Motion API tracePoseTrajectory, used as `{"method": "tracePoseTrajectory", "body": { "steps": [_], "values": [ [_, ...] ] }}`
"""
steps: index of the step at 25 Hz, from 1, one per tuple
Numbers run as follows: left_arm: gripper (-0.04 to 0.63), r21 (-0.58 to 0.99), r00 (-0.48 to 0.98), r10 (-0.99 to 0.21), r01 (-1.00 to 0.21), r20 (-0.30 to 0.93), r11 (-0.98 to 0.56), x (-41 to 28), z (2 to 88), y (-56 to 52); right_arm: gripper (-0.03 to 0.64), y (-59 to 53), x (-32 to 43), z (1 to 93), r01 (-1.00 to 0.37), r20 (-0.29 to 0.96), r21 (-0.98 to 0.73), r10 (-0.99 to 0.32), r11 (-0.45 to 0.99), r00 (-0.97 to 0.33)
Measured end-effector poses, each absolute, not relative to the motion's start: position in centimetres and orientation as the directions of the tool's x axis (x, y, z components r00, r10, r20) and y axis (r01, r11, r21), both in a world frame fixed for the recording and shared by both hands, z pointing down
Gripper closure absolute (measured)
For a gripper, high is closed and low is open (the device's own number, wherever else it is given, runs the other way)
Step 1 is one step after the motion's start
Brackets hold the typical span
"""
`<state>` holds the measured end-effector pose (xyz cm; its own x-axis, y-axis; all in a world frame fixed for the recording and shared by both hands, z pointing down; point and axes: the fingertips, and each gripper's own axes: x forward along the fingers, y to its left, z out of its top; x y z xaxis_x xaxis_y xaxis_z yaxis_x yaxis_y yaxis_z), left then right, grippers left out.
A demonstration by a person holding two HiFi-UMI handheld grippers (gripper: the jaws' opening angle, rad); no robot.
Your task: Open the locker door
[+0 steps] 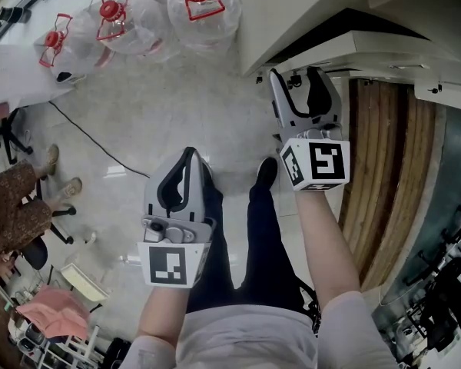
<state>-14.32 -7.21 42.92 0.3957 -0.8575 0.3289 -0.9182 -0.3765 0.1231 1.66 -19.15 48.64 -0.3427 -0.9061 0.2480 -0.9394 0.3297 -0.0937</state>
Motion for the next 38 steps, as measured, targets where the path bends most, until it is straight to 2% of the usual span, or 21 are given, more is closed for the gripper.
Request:
{"method": "tracePoseTrajectory", "body": {
  "steps": [8, 14, 23, 38],
  "values": [
    [0.586, 0.110, 0.406, -0.853, -0.913, 0.329, -0.393, -13.5, 43.0, -6.8, 0.384, -16.6, 3.3, 48.9, -0.955, 0.239, -0.096, -0.925, 0.280, -0.296],
    [0.586, 0.110, 0.414, -0.848, -0.909, 0.331, -0.401, -13.0, 43.0, -6.4, 0.486, -15.5, 5.1, 48.8, -0.969, 0.247, -0.064, -0.937, 0.238, -0.247],
    [0.586, 0.112, 0.420, -0.848, -0.907, 0.324, -0.407, -12.7, 42.6, -6.2, 0.488, -12.6, 6.5, 48.8, -0.974, 0.253, -0.077, -0.940, 0.215, -0.227],
    [0.586, 0.126, 0.473, -0.818, -0.880, 0.326, -0.459, -10.7, 42.7, -5.1, 0.480, -6.2, 10.8, 49.0, -0.995, 0.287, -0.066, -0.953, 0.078, -0.094]
  ]
}}
